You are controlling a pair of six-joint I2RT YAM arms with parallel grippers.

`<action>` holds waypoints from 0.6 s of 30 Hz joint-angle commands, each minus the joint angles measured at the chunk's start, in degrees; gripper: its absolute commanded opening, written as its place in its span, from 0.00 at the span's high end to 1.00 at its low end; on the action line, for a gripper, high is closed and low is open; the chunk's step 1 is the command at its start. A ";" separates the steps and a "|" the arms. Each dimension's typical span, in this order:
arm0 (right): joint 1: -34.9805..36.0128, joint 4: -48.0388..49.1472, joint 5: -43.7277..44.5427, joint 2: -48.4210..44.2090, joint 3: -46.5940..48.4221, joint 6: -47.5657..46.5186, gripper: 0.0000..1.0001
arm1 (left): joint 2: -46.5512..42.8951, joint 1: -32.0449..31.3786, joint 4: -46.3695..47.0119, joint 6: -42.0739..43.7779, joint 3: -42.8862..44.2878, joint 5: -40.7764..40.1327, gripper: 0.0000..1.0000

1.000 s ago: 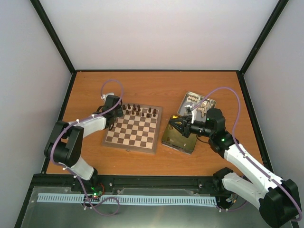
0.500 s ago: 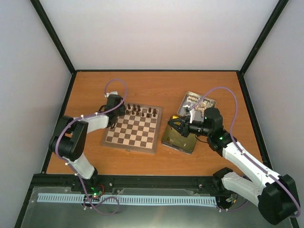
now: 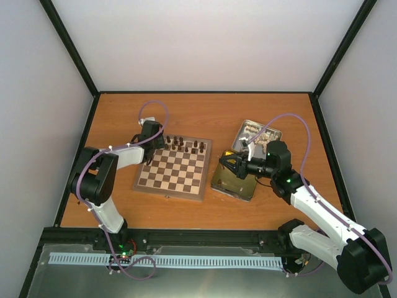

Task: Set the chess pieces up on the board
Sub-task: Place the chess piece on the chessboard.

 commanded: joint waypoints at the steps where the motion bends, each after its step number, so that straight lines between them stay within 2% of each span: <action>1: 0.25 0.96 -0.62 -0.49 1.17 0.31 0.94 | -2.59 0.27 -2.30 -1.56 1.36 0.77 0.58; 6: 0.24 0.61 -0.79 -1.13 1.10 0.64 0.94 | -6.92 0.91 -12.17 -5.92 6.46 -0.62 0.52; 10: 0.19 0.36 -0.63 -1.67 0.86 0.59 0.94 | -8.42 2.50 -20.06 -7.73 10.69 2.21 0.50; 15: 0.21 -0.06 0.19 -1.74 0.92 0.83 0.94 | -9.43 2.95 -24.27 -8.77 12.71 5.19 0.52; 18: 0.24 -1.45 2.66 -1.03 1.50 0.71 0.93 | -13.02 2.95 -24.29 -9.47 12.02 8.23 0.52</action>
